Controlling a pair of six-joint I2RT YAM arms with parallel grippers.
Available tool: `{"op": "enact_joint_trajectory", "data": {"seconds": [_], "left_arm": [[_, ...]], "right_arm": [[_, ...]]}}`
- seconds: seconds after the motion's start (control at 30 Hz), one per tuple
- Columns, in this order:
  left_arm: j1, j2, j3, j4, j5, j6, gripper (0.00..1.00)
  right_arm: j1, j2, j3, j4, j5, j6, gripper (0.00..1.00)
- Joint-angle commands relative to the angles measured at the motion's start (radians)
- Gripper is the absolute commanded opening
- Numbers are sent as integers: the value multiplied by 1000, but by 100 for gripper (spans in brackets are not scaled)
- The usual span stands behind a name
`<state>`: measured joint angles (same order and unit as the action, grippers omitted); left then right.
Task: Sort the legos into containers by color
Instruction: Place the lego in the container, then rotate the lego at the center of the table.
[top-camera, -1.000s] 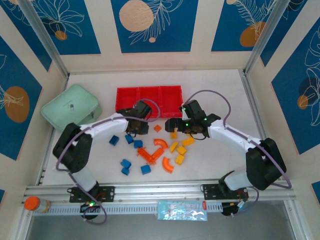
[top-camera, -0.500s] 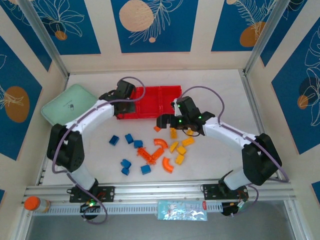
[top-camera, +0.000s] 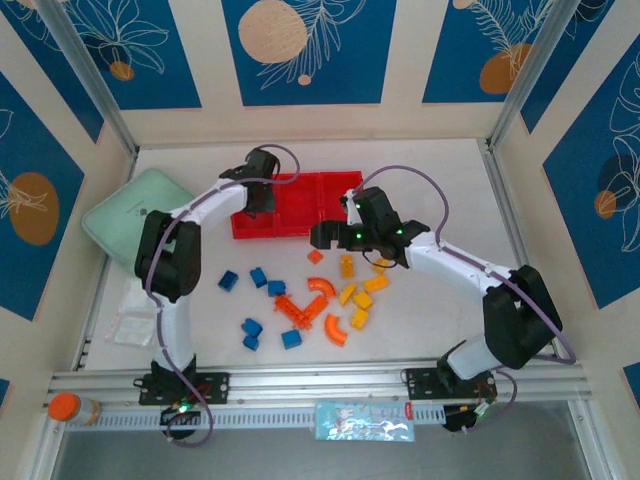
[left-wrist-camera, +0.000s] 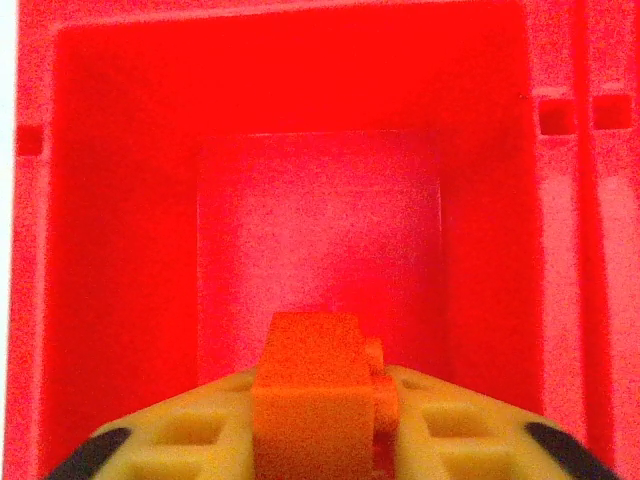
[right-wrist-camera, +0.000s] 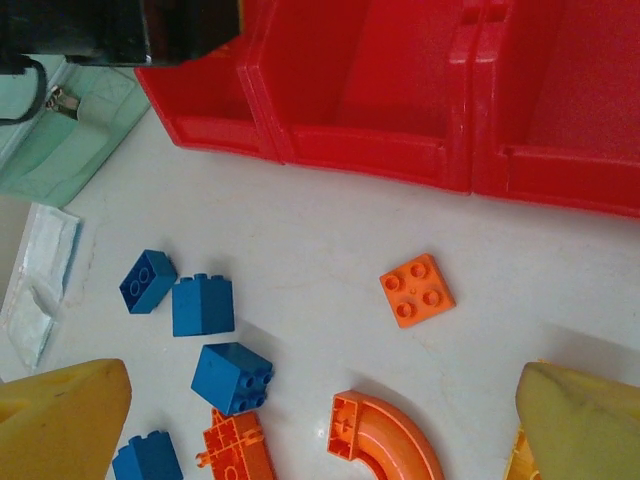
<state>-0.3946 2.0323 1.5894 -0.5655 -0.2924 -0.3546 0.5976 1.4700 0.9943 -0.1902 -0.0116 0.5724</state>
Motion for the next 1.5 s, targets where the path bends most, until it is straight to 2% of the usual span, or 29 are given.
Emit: {"op": "enact_joint_trajectory", "data": {"seconds": [0.0, 0.27, 0.5, 0.57, 0.73, 0.83, 0.93, 1.1, 1.3, 1.47], "left_arm": [[8, 17, 54, -41, -23, 19, 40], [5, -74, 43, -84, 34, 15, 49], [-24, -278, -133, -76, 135, -38, 54], [-48, -330, -197, -65, 180, -48, 57], [-168, -421, -295, -103, 164, -131, 61], [-248, -443, -329, -105, 184, -223, 70], [-315, -437, -345, -84, 172, -294, 76], [-396, -359, -317, -69, 102, -389, 80], [-422, -229, -258, -41, 68, -447, 81], [-426, -121, -179, -48, 60, -444, 81]], "right_arm": [[-4, -9, 39, -12, -18, -32, 99], [-27, -27, 45, -57, -27, -48, 99], [-70, -91, -25, -113, -24, -54, 99], [-82, -110, -56, -120, -37, -48, 99], [-97, -158, -138, -123, -52, -30, 99], [-103, -175, -186, -116, -52, -20, 99], [-119, -186, -222, -105, -64, -8, 99], [-175, -197, -261, -86, -103, 2, 99], [-245, -210, -296, -48, -159, 15, 99], [-273, -212, -301, -40, -174, 8, 99]]}}
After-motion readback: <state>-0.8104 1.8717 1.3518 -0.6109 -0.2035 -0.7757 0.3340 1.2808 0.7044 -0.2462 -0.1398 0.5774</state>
